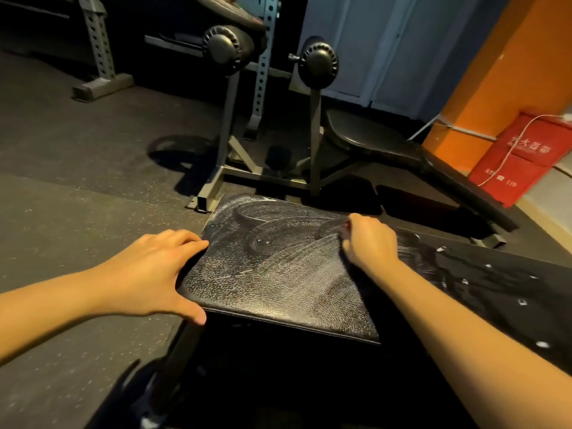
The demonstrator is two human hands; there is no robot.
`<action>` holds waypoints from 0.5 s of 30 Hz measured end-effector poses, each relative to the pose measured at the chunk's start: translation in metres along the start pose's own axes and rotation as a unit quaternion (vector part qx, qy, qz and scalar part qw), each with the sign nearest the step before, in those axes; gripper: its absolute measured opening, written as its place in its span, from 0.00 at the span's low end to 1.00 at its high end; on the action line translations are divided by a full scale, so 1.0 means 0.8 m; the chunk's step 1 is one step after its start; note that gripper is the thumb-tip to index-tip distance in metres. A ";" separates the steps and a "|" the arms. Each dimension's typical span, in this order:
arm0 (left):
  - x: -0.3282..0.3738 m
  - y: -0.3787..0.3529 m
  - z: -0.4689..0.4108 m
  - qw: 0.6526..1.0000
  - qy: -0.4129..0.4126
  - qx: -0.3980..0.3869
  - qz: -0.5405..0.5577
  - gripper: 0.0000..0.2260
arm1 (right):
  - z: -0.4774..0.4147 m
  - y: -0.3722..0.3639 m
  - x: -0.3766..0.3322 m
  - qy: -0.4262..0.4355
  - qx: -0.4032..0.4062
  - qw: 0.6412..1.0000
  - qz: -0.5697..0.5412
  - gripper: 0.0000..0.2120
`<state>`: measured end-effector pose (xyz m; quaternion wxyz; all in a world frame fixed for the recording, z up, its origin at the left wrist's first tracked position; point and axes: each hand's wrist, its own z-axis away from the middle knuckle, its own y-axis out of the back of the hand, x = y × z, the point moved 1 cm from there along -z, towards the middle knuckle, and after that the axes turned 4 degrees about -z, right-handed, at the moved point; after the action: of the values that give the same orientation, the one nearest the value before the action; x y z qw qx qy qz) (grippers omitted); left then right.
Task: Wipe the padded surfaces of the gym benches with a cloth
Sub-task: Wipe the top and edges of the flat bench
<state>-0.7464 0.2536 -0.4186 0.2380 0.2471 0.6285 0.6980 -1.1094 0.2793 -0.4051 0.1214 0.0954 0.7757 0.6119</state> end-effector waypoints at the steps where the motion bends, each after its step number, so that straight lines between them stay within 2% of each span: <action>1: 0.001 -0.002 0.001 1.000 0.003 0.001 -0.006 0.65 | -0.007 0.000 0.002 -0.024 0.006 1.000 0.014 0.10; 3: -0.001 -0.002 0.001 1.000 0.015 0.006 -0.013 0.65 | 0.002 -0.002 -0.040 -0.007 0.000 1.000 -0.011 0.08; 4: -0.001 -0.002 0.000 1.000 0.021 0.007 -0.017 0.65 | 0.016 -0.003 -0.074 0.028 -0.016 0.998 -0.046 0.06; 6: -0.001 -0.002 -0.001 0.999 0.032 0.005 -0.021 0.64 | 0.061 0.002 -0.140 0.165 -0.061 0.977 -0.119 0.02; 8: -0.002 -0.003 -0.003 0.999 0.039 0.010 -0.020 0.61 | 0.105 0.006 -0.174 0.324 -0.099 0.926 -0.166 0.05; 9: -0.003 -0.003 -0.003 0.999 0.041 0.013 -0.022 0.59 | 0.106 0.005 -0.171 0.361 -0.106 0.911 -0.166 0.05; 10: -0.003 -0.004 -0.002 0.999 0.041 0.013 -0.025 0.58 | 0.090 0.003 -0.158 0.355 -0.097 0.918 -0.150 0.05; 11: -0.003 -0.005 -0.002 0.999 0.040 0.014 -0.027 0.57 | 0.063 0.000 -0.140 0.304 -0.087 0.941 -0.121 0.06; 13: -0.001 -0.006 -0.001 0.999 0.038 0.019 -0.023 0.56 | 0.001 -0.009 -0.098 0.140 -0.043 0.989 -0.029 0.09; 15: 0.000 -0.005 -0.001 0.999 0.037 0.019 -0.018 0.55 | -0.030 -0.014 -0.086 0.043 -0.006 0.999 -0.002 0.11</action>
<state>-0.7464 0.2534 -0.4227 0.2223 0.2144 0.6542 0.6904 -1.0508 0.2343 -0.4057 0.0894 0.0664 0.7769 0.6197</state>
